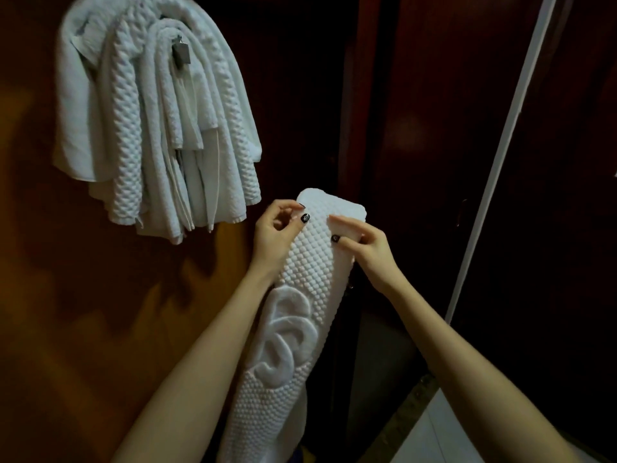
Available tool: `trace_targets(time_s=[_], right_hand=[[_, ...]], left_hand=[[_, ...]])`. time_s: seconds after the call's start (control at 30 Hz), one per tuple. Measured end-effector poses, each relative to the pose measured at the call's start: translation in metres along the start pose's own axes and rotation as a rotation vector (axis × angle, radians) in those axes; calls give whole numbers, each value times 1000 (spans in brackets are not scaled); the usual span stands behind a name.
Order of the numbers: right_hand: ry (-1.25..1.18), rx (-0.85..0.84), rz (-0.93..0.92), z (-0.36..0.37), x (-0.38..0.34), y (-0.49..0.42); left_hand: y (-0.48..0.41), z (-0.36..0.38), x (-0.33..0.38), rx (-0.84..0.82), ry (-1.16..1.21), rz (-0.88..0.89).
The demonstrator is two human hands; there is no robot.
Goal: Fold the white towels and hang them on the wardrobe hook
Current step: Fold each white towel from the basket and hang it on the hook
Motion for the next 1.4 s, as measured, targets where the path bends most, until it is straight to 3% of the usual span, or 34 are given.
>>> trace_targets(time_s=[0.13,0.33,0.6,0.7,0.83,0.93,1.2,1.27,1.4], right_hand=[[-19,-33,-31,19,-11,-13],[47,12,-13,28,-19,-26],[25,163,53,7,-31,-33],[21,234,51,-3,-33,-32],[-19,271,65,-13,-37,-30],[-51,273,76,-15,-39,-30],[-29,323,76,-7,-43,-40],[5,296,113,-6,-39,-41],[143,87,166,5,-12,-22]], left_hand=[[2,-22,0,-16,2,-5],[42,-26,-24,-188,-84,-83],[76,-8,-26,-259,-305,57],[91,-11,-31,-178,-340,106],[107,-13,-43,10,-152,-99],[111,-12,-40,72,-169,-109],[115,-5,-31,-200,-120,-33],[105,-7,-30,-169,-72,-91],[73,-5,-22,-153,-27,-111]])
Point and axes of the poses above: each hand's wrist, its own y-axis away from the middle knuckle, its own z-axis out of the palm, x = y × z, the point moved 5 cm from there along -y, towards the middle knuckle, and after that the axes turned 5 degrees about z, right-handed, at the moved point
